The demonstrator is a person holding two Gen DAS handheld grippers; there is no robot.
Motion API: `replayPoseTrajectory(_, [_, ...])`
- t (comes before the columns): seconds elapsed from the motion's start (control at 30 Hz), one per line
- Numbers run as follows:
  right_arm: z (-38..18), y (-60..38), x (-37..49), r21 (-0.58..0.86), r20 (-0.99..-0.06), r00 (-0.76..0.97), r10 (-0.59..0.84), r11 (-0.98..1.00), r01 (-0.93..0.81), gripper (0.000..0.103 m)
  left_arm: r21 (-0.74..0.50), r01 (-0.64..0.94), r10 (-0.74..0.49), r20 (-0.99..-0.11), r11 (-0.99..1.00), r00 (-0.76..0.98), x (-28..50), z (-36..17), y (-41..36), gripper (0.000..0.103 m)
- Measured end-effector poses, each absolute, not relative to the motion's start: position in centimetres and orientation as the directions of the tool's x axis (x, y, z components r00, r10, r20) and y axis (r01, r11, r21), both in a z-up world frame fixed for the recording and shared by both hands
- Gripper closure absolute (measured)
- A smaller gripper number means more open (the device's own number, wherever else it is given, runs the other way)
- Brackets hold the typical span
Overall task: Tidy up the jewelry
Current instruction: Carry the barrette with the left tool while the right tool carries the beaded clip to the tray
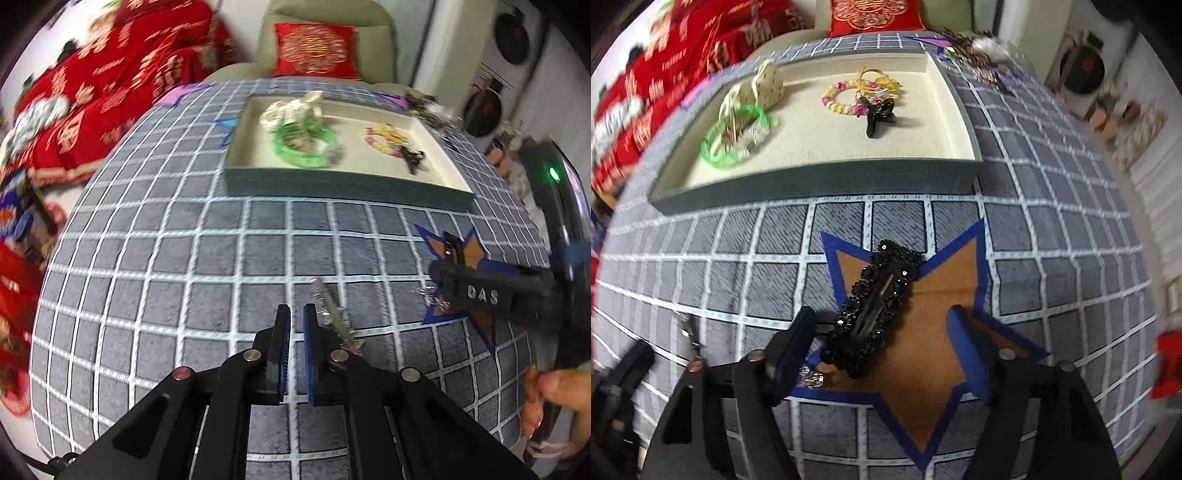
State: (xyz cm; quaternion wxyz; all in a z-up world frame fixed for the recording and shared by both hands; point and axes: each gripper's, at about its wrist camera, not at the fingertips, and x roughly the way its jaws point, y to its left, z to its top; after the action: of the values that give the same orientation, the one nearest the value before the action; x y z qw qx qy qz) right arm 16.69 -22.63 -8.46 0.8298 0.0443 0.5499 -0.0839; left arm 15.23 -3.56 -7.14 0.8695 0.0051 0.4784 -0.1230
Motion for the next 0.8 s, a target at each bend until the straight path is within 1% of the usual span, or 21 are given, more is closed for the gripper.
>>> replayPoseTrajectory(0.03, [-8.2, -23.0, 16.0, -0.019, -0.917, 0.389, -0.086, 0.985, 0.174, 0.041, -0.110, 0.208, -0.204, -0.836, 0.972, 0.509, 15.3, -7.2, -3.3, 0.088])
replayPoseTrajectory(0.07, [-8.0, -22.8, 15.9, -0.021, -0.914, 0.396, -0.084, 0.987, 0.162, 0.061, -0.106, 0.203, -0.198, -0.836, 0.973, 0.512, 15.3, -7.2, -3.3, 0.088])
replayPoseTrajectory(0.1, [-7.8, -22.7, 15.7, -0.026, -0.912, 0.400, -0.088, 0.987, 0.159, 0.071, -0.101, 0.205, -0.194, -0.836, 0.974, 0.513, 15.2, -7.3, -3.4, 0.088])
replayPoseTrajectory(0.17, [-7.8, -22.9, 15.6, -0.015, -0.913, 0.400, -0.074, 0.989, 0.149, 0.071, -0.095, 0.213, -0.193, -0.841, 0.972, 0.506, 15.1, -7.5, -3.9, 0.088])
replayPoseTrajectory(0.2, [-7.7, -23.0, 15.4, -0.010, -0.911, 0.406, -0.068, 0.990, 0.142, 0.071, -0.096, 0.214, -0.194, -0.843, 0.972, 0.502, 15.1, -7.6, -4.1, 0.082])
replayPoseTrajectory(0.23, [-7.7, -23.1, 15.2, -0.004, -0.909, 0.412, -0.060, 0.991, 0.135, 0.071, -0.101, 0.213, -0.197, -0.844, 0.972, 0.499, 15.0, -7.6, -4.3, 0.034])
replayPoseTrajectory(0.27, [-7.7, -23.3, 15.0, -0.001, -0.907, 0.417, -0.058, 0.991, 0.134, 0.072, -0.100, 0.198, -0.188, -0.845, 0.975, 0.501, 15.0, -7.7, -4.4, 0.000])
replayPoseTrajectory(0.33, [-7.6, -23.9, 14.0, 0.028, -0.901, 0.433, -0.032, 0.991, 0.132, 0.072, -0.073, 0.180, -0.161, -0.827, 0.981, 0.539, 14.8, -7.2, -4.5, 0.000])
replayPoseTrajectory(0.6, [-7.0, -26.2, 12.3, 0.070, -0.886, 0.464, -0.006, 0.987, 0.146, 0.072, -0.044, 0.177, -0.127, -0.859, 0.983, 0.495, 16.8, -8.1, -6.3, 0.000])
replayPoseTrajectory(0.67, [-6.9, -26.7, 11.9, 0.077, -0.883, 0.470, -0.001, 0.986, 0.147, 0.072, -0.034, 0.189, -0.121, -0.873, 0.981, 0.472, 17.3, -8.7, -7.0, 0.029])
replayPoseTrajectory(0.7, [-6.8, -26.9, 11.6, 0.082, -0.881, 0.473, 0.002, 0.986, 0.148, 0.072, -0.039, 0.194, -0.125, -0.883, 0.980, 0.453, 17.5, -9.1, -7.3, 0.034])
replayPoseTrajectory(0.73, [-6.7, -27.0, 11.3, 0.091, -0.879, 0.476, 0.010, 0.985, 0.147, 0.072, -0.027, 0.203, -0.123, -0.873, 0.979, 0.472, 17.4, -8.9, -7.5, 0.045])
replayPoseTrajectory(0.77, [-6.6, -27.2, 11.0, 0.098, -0.877, 0.479, 0.016, 0.984, 0.146, 0.072, -0.031, 0.219, -0.134, -0.871, 0.975, 0.472, 17.3, -9.0, -7.6, 0.070])
replayPoseTrajectory(0.8, [-6.6, -27.3, 10.7, 0.105, -0.875, 0.483, 0.022, 0.984, 0.145, 0.072, -0.032, 0.236, -0.144, -0.867, 0.971, 0.477, 17.2, -8.8, -7.7, 0.075])
